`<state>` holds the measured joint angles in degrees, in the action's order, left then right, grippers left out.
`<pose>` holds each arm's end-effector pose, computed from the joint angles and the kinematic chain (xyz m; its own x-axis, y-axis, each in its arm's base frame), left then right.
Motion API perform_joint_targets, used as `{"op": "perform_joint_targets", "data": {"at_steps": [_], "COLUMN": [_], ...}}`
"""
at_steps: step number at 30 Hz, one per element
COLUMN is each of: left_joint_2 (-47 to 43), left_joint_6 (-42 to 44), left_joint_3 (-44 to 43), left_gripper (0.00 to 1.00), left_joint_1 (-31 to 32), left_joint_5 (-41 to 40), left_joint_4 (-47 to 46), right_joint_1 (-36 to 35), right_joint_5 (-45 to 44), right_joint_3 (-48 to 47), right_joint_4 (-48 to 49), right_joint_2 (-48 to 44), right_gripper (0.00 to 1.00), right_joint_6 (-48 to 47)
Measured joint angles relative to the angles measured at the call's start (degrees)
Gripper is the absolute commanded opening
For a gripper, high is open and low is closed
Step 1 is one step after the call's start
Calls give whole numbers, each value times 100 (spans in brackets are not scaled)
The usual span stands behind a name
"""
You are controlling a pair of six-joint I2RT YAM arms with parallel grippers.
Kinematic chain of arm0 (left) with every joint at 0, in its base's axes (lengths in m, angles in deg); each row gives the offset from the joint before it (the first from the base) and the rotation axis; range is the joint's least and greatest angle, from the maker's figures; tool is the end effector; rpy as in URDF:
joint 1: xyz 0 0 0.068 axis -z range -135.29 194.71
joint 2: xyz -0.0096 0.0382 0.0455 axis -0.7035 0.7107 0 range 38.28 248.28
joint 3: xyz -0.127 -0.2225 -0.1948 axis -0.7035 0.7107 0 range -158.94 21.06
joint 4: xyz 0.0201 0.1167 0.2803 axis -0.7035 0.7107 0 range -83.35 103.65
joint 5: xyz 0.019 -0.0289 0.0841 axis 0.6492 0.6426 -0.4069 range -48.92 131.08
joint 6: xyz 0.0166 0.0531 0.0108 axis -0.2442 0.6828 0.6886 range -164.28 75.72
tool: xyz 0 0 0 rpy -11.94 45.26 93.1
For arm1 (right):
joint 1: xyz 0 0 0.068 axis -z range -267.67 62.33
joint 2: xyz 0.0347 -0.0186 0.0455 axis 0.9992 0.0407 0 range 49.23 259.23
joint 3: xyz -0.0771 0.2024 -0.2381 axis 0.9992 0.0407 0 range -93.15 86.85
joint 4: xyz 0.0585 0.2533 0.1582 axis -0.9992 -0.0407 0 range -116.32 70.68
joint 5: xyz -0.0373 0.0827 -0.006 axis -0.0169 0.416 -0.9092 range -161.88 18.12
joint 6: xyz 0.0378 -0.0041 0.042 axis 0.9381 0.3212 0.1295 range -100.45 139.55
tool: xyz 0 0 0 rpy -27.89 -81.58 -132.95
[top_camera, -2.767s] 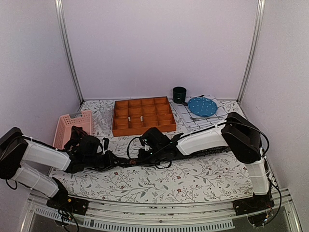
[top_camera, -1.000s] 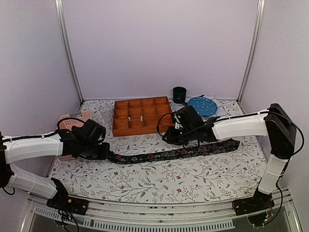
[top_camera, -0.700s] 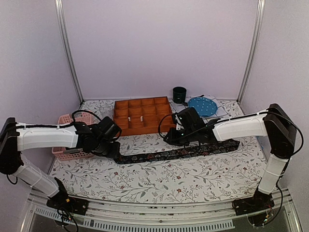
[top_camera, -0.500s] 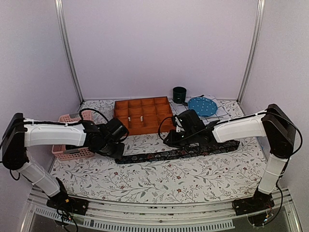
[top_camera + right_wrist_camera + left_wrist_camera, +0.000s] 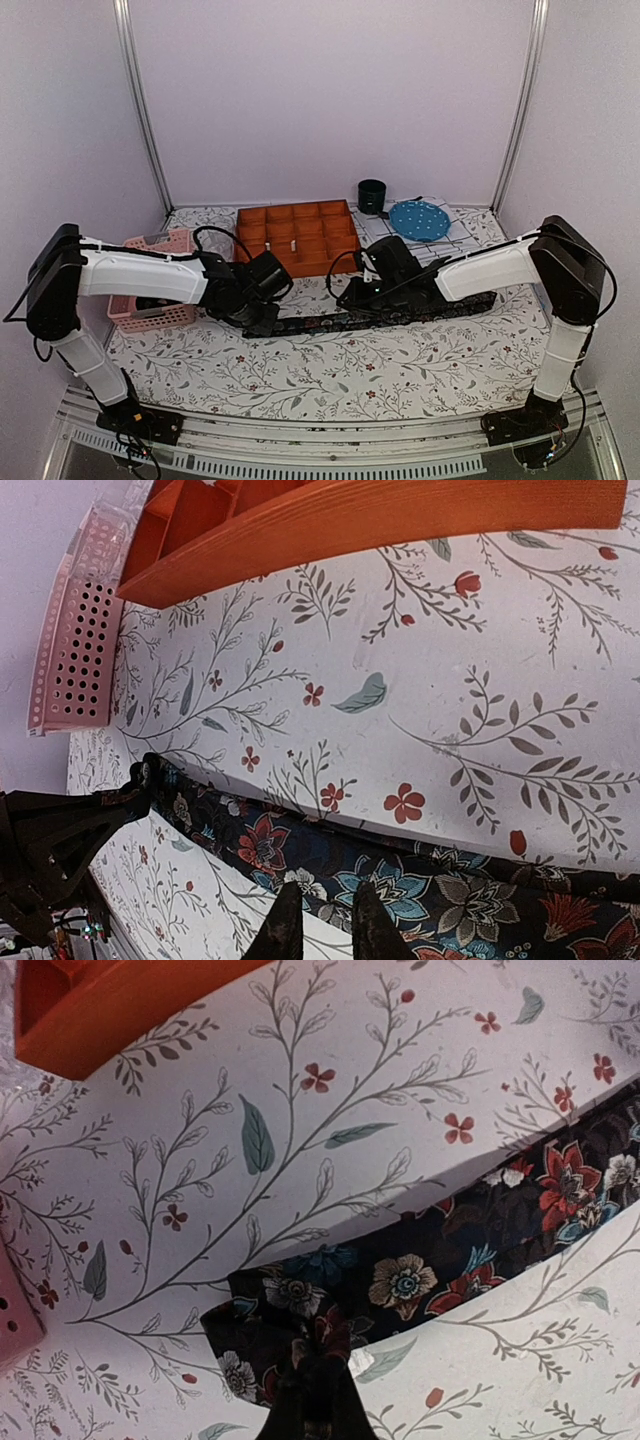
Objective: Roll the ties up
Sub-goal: Roll the tie at the center of the board.
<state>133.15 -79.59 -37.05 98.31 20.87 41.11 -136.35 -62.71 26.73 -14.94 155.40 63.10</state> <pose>0.2193 -0.2743 0.1958 -0.8569 0.2482 -0.4518 0.2378 0.9680 0.0807 0.2837 0.3321 0.1728 -0.8831 0.0255 -0.4685 -0.2921 0.7517 0.5913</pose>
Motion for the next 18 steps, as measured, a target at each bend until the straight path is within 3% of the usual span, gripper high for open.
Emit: {"op": "perform_joint_targets", "data": {"at_steps": [8, 18], "left_joint_2": [269, 393], "left_joint_6": [22, 83], "left_joint_3": [-122, -197], "left_gripper": [1, 16], "left_joint_1": [68, 76], "left_joint_5": [24, 195], "left_joint_4": [-122, -385], "right_joint_1": [0, 0], "right_joint_5": [68, 68], "right_joint_3": [44, 52], "right_joint_4": [85, 120], "right_joint_2": [35, 35], "right_gripper": [17, 17], "right_joint_6": [111, 170]}}
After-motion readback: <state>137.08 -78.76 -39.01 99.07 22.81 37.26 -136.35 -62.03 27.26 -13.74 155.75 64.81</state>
